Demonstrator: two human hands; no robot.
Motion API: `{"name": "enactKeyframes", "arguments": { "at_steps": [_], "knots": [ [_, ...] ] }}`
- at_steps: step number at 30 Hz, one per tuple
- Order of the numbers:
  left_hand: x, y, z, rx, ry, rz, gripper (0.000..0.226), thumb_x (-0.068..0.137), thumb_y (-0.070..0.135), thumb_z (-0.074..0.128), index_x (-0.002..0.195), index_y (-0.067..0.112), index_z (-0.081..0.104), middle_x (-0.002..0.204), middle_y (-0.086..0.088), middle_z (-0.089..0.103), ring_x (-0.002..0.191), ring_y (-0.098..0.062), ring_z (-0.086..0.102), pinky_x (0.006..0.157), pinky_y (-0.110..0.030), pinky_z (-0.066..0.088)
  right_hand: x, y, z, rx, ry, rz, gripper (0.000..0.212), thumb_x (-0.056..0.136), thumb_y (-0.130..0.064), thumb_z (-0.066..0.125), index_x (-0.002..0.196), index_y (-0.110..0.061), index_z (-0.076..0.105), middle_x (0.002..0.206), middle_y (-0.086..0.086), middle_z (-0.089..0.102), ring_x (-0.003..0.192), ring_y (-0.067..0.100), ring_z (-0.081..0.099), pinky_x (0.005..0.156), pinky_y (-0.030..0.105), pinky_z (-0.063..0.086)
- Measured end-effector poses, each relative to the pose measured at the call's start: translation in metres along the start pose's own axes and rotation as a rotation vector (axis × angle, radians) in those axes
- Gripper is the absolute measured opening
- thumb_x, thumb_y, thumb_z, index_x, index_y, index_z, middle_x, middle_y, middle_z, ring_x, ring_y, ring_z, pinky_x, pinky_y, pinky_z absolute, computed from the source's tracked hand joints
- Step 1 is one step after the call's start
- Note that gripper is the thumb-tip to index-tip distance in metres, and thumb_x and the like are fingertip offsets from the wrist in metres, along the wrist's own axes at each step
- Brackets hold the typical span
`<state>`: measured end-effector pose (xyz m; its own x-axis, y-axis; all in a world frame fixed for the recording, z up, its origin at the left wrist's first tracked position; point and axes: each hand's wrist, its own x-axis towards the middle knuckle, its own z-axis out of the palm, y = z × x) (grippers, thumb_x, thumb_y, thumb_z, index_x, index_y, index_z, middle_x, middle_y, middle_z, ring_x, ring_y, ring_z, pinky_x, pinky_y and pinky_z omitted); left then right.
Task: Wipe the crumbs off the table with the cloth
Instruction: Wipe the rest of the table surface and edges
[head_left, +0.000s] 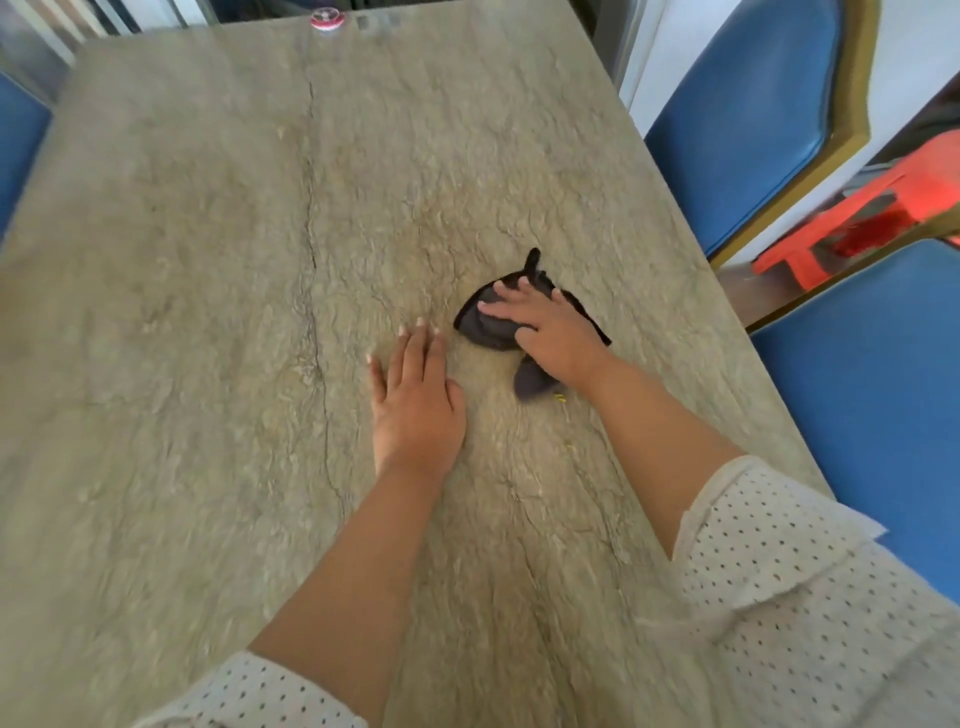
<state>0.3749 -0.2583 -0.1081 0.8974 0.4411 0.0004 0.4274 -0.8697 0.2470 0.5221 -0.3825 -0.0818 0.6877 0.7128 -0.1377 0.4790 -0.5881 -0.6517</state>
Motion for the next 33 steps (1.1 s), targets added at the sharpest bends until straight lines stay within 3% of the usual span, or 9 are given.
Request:
{"name": "enactKeyframes", "arguments": {
  "at_steps": [2, 4, 7, 10, 14, 24, 27, 30, 33],
  "knots": [
    [-0.001, -0.002, 0.000, -0.014, 0.002, -0.003, 0.058, 0.097, 0.027, 0.021, 0.153, 0.020, 0.010, 0.162, 0.004, 0.003, 0.148, -0.013, -0.007, 0.120, -0.048, -0.001, -0.024, 0.003, 0.002, 0.144, -0.020, -0.062, 0.056, 0.083, 0.006, 0.044, 0.124, -0.027, 0.062, 0.147, -0.008, 0.042, 0.143, 0.005, 0.020, 0.119, 0.031, 0.000],
    [-0.001, -0.002, -0.002, -0.013, 0.005, -0.001, 0.058, 0.097, 0.028, 0.021, 0.153, 0.019, 0.010, 0.162, 0.003, 0.002, 0.148, -0.013, -0.007, 0.119, -0.048, -0.002, -0.027, 0.015, -0.006, 0.174, 0.061, -0.013, 0.056, 0.081, 0.008, 0.044, 0.122, -0.025, 0.063, 0.145, -0.006, 0.044, 0.143, 0.007, 0.022, 0.119, 0.033, 0.000],
    [0.000, 0.000, -0.002, -0.001, 0.003, 0.014, 0.058, 0.097, 0.028, 0.020, 0.153, 0.018, 0.010, 0.162, 0.002, 0.004, 0.148, -0.014, -0.006, 0.119, -0.049, -0.002, 0.005, 0.020, -0.015, -0.074, 0.142, 0.092, 0.059, 0.088, -0.001, 0.039, 0.140, -0.029, 0.043, 0.156, -0.002, 0.025, 0.147, 0.016, 0.009, 0.117, 0.042, -0.001],
    [0.000, 0.000, -0.002, -0.008, -0.001, 0.011, 0.059, 0.096, 0.028, 0.020, 0.153, 0.018, 0.011, 0.162, 0.001, 0.005, 0.148, -0.014, -0.005, 0.119, -0.050, -0.002, 0.029, 0.003, -0.011, -0.131, 0.057, 0.082, 0.060, 0.092, -0.003, 0.035, 0.145, -0.029, 0.036, 0.159, -0.002, 0.017, 0.148, 0.019, 0.003, 0.117, 0.044, -0.003],
    [0.001, 0.001, -0.003, -0.002, -0.003, 0.014, 0.059, 0.096, 0.028, 0.020, 0.153, 0.018, 0.011, 0.162, 0.001, 0.005, 0.148, -0.015, -0.004, 0.119, -0.050, -0.002, 0.005, -0.004, 0.000, 0.002, -0.042, -0.030, 0.058, 0.088, 0.002, 0.037, 0.135, -0.029, 0.052, 0.154, -0.008, 0.029, 0.146, 0.010, 0.010, 0.117, 0.035, -0.003],
    [-0.016, 0.021, -0.005, -0.052, -0.009, 0.004, 0.051, 0.100, 0.023, 0.026, 0.150, 0.017, 0.023, 0.160, 0.001, 0.015, 0.149, -0.018, 0.004, 0.120, -0.045, 0.001, -0.118, 0.006, 0.017, 0.169, 0.046, 0.037, 0.056, 0.080, 0.010, 0.041, 0.116, -0.024, 0.068, 0.142, -0.007, 0.048, 0.139, 0.000, 0.022, 0.118, 0.030, -0.001],
    [-0.037, 0.036, -0.004, -0.113, -0.025, 0.049, 0.049, 0.100, 0.023, 0.028, 0.149, 0.018, 0.027, 0.160, 0.003, 0.016, 0.148, -0.017, 0.009, 0.120, -0.046, 0.003, -0.166, 0.006, 0.024, 0.229, 0.100, 0.069, 0.048, 0.079, 0.012, 0.045, 0.103, -0.018, 0.074, 0.131, -0.004, 0.059, 0.132, 0.000, 0.033, 0.117, 0.026, 0.006],
    [-0.054, 0.047, -0.002, -0.130, -0.054, 0.108, 0.049, 0.100, 0.024, 0.028, 0.149, 0.020, 0.026, 0.159, 0.005, 0.017, 0.148, -0.015, 0.008, 0.120, -0.046, 0.002, -0.202, 0.004, 0.023, 0.296, 0.202, 0.153, 0.042, 0.077, 0.013, 0.044, 0.082, -0.012, 0.078, 0.110, -0.002, 0.071, 0.119, 0.005, 0.053, 0.113, 0.029, 0.029],
    [-0.055, 0.052, 0.000, -0.116, -0.068, 0.134, 0.050, 0.101, 0.029, 0.025, 0.151, 0.022, 0.022, 0.160, 0.008, 0.013, 0.148, -0.012, 0.002, 0.120, -0.046, -0.003, -0.201, -0.002, 0.001, 0.505, 0.326, 0.301, 0.047, 0.077, 0.010, 0.040, 0.080, -0.018, 0.077, 0.100, -0.009, 0.072, 0.105, 0.003, 0.060, 0.103, 0.029, 0.042]
  ]
}}
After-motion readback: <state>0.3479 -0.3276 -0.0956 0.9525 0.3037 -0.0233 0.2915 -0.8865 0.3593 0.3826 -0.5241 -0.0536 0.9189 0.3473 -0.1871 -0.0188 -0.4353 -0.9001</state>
